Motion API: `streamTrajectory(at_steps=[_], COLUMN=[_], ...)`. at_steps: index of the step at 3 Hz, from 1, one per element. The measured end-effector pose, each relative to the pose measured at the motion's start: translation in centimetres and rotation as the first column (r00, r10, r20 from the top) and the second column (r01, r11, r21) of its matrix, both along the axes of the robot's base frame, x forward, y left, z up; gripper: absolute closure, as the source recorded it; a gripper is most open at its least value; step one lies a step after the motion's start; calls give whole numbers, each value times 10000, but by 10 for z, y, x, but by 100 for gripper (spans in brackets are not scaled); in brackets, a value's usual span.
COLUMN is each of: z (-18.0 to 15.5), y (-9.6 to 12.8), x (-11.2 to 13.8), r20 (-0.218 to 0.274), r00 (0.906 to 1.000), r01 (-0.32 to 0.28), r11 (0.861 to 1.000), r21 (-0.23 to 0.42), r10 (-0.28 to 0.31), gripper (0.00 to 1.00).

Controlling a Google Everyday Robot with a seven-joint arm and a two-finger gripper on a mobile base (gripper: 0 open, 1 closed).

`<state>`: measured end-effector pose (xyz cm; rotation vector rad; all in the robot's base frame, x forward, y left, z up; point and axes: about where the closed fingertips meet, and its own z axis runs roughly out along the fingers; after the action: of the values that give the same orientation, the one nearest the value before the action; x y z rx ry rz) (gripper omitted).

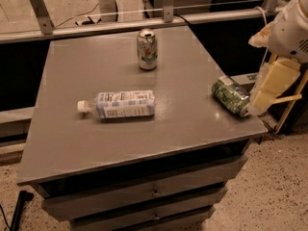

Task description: Knock 7up can over

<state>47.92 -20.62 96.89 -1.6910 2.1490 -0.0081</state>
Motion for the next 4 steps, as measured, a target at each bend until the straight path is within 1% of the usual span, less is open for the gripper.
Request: streamTrajectory(at_steps=[1, 2, 3, 4], z=[2, 1, 2, 8], y=[18, 21, 70, 164], x=[58, 59, 93, 159], r20=[749, 775, 1235, 2251], r00=[9971, 9968, 9914, 9727], r01=[-294, -330, -718, -1343], r11=[9830, 9819, 9675, 9286], r21=[1810, 1866, 2426, 3459], r10=[160, 188, 426, 568], gripper=[0, 0, 0, 0])
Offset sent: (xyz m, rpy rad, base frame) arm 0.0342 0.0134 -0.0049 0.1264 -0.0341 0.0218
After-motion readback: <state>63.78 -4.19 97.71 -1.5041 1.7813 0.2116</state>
